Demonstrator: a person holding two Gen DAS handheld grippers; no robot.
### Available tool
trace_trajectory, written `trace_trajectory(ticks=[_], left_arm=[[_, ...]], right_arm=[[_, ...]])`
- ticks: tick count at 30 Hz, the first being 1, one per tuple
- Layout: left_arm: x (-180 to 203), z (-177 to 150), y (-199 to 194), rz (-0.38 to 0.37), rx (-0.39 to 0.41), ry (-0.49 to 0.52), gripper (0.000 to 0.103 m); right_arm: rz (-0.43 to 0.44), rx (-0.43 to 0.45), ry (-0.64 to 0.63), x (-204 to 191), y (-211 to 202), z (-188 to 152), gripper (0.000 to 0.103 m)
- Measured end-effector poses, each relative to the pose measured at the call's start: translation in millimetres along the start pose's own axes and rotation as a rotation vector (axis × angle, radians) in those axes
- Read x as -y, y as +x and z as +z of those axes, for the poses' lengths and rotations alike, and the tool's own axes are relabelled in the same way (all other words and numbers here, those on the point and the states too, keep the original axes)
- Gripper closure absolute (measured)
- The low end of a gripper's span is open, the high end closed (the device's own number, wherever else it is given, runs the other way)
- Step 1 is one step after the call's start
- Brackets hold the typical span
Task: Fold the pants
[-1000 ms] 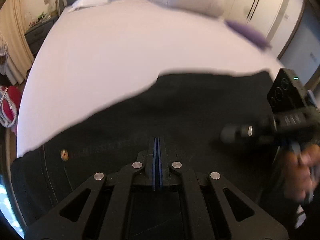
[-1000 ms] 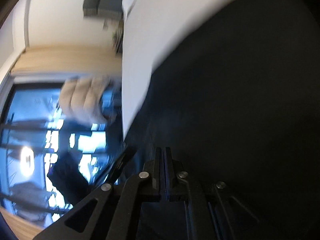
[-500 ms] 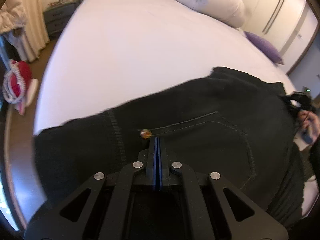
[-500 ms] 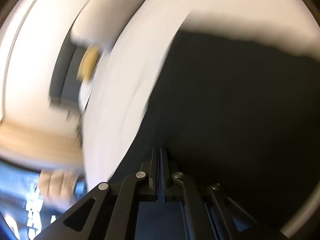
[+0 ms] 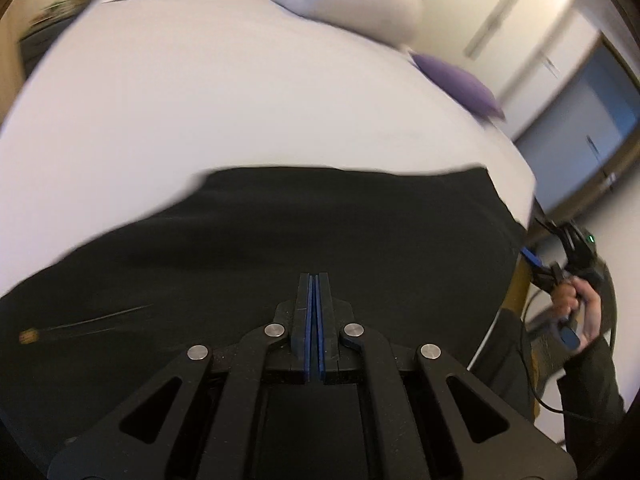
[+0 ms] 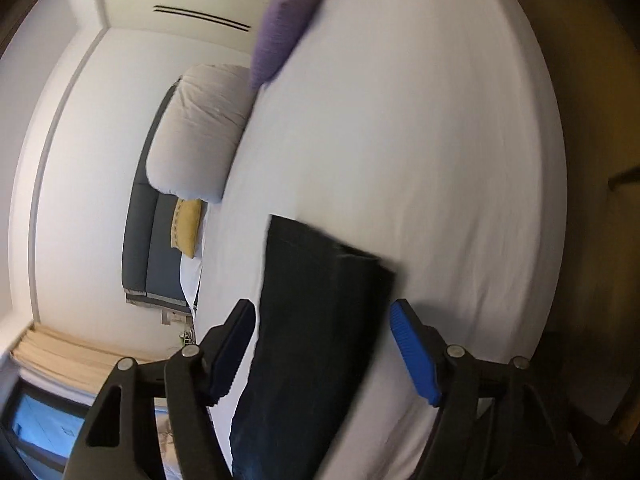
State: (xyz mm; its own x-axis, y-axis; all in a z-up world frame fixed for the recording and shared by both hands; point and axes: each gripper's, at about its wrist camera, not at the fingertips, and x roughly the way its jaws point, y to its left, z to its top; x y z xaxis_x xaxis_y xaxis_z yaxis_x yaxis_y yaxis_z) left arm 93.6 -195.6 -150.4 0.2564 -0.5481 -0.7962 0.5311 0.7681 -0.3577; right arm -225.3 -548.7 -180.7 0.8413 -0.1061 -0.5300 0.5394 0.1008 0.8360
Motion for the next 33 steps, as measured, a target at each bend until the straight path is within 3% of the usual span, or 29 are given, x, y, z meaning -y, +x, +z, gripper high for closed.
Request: trace_trajectory(ticks=[2,7,10,14,19,23,30,33], left_arm=[[13.8,3.2,22.3,-0.016,-0.040,0.017,0.103],[20.6,-4.2,57.1,-0.003,-0.154,0.003,0.103],[5.3,-12.9,66.0,-0.046,-0.159,-0.065,0.103],[-11.4,-17.2,69.2,-0.068,-0.177,-0.090,0.103],[-7.6,-19.3,67.8,-0.035,-0.182,-0.071,0.103],[-9.1,-16.6,67.8,-0.043,-0.180,-0.082,0.103],[-10.5,-18.2,71.1,-0.066,-0.176,-0.105,0.103],[-19.4,-19.9,67.6,-0.087,-0.172,-0.127,0.102]], right_arm=[[-0.001,-0.012,0.041,6.8,14.0,-0.4,0.039],[0.098,-0.018,0.081,12.8,19.5,3.1,0.038],[0.179,-0.037,0.097,10.1,35.9,5.1,0.040],[0.245,-0.077,0.112,6.3,42.6,4.8,0.053],[0.234,-0.094,0.082,-10.7,77.8,11.1,0.058],[0.198,-0.100,0.105,-3.3,90.2,20.7,0.094],[0.126,-0.058,0.059,-13.2,88.4,16.1,0.097],[0.046,-0.041,-0.101,-52.3,81.9,5.7,0.097]])
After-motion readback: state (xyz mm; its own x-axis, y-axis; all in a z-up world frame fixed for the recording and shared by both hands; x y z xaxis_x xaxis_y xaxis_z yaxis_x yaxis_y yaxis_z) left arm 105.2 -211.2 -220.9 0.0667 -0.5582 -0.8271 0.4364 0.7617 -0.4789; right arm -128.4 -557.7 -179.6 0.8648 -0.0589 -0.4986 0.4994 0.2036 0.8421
